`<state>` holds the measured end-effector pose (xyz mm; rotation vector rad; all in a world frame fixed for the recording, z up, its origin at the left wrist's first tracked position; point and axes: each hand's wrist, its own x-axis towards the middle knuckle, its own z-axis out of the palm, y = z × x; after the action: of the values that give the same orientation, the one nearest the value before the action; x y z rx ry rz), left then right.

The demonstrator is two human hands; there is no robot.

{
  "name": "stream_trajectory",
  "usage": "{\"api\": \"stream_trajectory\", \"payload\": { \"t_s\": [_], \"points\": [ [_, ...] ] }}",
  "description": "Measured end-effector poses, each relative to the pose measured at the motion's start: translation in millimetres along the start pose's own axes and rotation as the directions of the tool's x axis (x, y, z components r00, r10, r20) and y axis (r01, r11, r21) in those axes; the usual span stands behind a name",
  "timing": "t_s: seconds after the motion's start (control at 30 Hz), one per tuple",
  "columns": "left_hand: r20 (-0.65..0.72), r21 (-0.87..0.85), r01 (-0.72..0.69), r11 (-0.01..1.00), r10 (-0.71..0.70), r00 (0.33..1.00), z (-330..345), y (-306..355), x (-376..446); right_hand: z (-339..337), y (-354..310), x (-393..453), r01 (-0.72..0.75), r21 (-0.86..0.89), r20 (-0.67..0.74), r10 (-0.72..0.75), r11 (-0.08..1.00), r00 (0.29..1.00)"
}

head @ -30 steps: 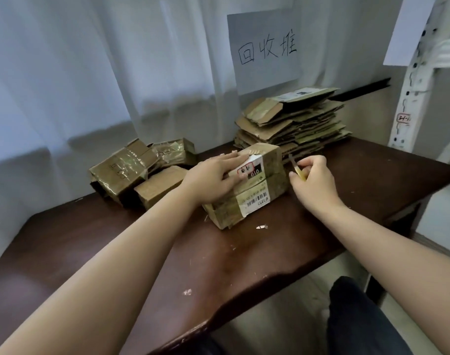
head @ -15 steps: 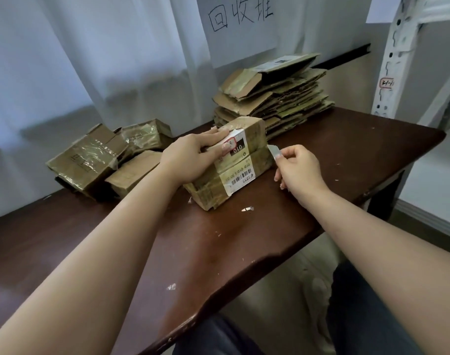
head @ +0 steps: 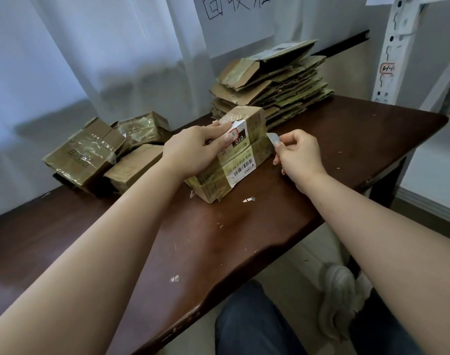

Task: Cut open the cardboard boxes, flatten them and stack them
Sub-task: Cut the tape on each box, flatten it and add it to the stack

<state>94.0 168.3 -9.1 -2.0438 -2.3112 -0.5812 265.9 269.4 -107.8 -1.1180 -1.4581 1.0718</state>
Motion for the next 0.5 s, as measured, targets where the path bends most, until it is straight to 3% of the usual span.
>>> {"api": "stream_trajectory", "payload": {
  "t_s": [0.33,0.5],
  "points": [
    [0.018,0.036,0.081,0.996,-0.082,0.997,-0.2,16.9,-7.8,-3.0,1.5,-1.0,0.020,0.025,0.058,-0.022,0.999,0.998],
    [0.016,0.094,0.117,0.989,-0.119,0.993,0.2,26.7,-10.6,7.3,-1.2,0.9,-0.070,-0.009,0.032,0.070,0.997,0.997]
  ]
}}
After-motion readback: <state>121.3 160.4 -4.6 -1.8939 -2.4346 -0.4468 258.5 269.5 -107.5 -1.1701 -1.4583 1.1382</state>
